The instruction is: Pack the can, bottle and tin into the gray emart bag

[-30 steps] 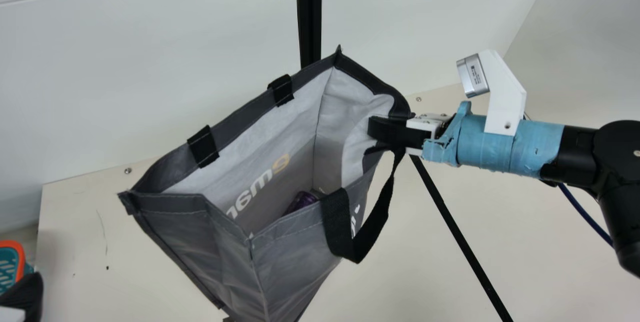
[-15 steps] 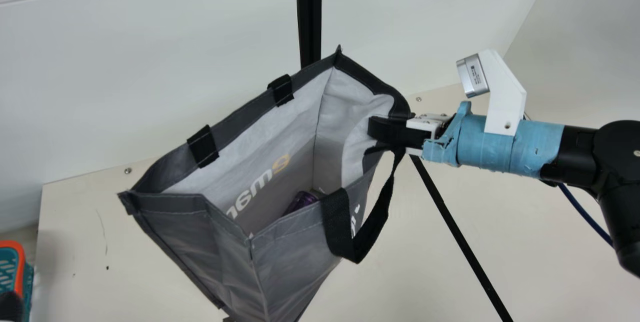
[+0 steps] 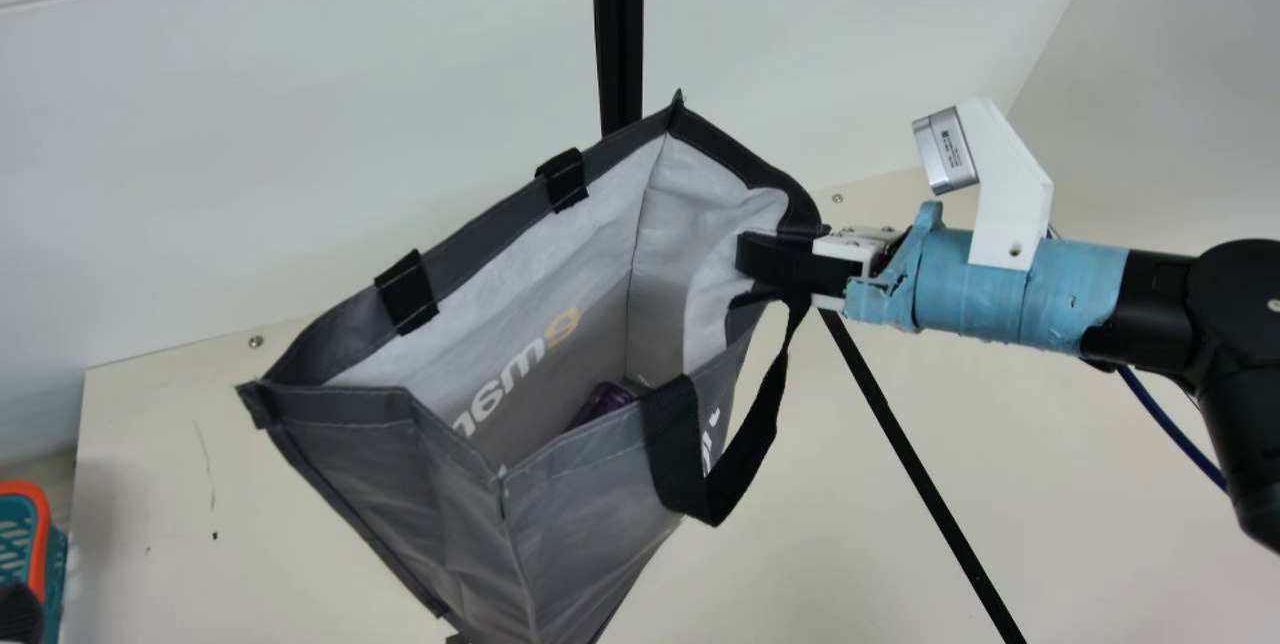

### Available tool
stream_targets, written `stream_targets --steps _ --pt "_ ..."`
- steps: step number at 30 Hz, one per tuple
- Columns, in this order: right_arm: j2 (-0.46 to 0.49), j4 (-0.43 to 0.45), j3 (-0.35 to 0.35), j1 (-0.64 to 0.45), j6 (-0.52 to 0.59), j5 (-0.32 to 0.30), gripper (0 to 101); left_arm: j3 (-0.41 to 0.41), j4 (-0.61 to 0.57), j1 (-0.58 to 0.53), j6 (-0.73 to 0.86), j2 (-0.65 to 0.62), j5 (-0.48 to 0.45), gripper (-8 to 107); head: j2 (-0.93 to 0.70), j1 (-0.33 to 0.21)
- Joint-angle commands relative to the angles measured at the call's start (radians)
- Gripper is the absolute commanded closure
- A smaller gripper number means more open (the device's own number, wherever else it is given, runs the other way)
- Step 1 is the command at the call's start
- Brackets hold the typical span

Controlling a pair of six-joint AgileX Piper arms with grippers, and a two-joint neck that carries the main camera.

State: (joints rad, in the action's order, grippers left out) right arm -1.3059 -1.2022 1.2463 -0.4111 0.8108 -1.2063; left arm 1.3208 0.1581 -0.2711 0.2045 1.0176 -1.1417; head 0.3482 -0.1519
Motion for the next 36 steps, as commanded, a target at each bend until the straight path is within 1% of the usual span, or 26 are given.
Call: stream_targets --steps 1,14,27,36 --pt "-0.002 0.005 0.008 -0.004 -0.007 -0.001 101 0.000 0.000 0.000 0.000 0.000 0.000 9 0.001 -0.023" --pt "-0.022 0.052 0.072 -0.082 -0.053 0.005 101 0.000 0.000 0.000 0.000 0.000 0.000 9 0.001 -0.023" --pt "-0.051 0.136 0.198 -0.160 -0.110 0.013 101 0.000 0.000 0.000 0.000 0.000 0.000 9 0.001 -0.023" --pt "-0.070 0.221 0.272 -0.204 -0.126 0.051 101 0.000 0.000 0.000 0.000 0.000 0.000 9 0.001 -0.023"
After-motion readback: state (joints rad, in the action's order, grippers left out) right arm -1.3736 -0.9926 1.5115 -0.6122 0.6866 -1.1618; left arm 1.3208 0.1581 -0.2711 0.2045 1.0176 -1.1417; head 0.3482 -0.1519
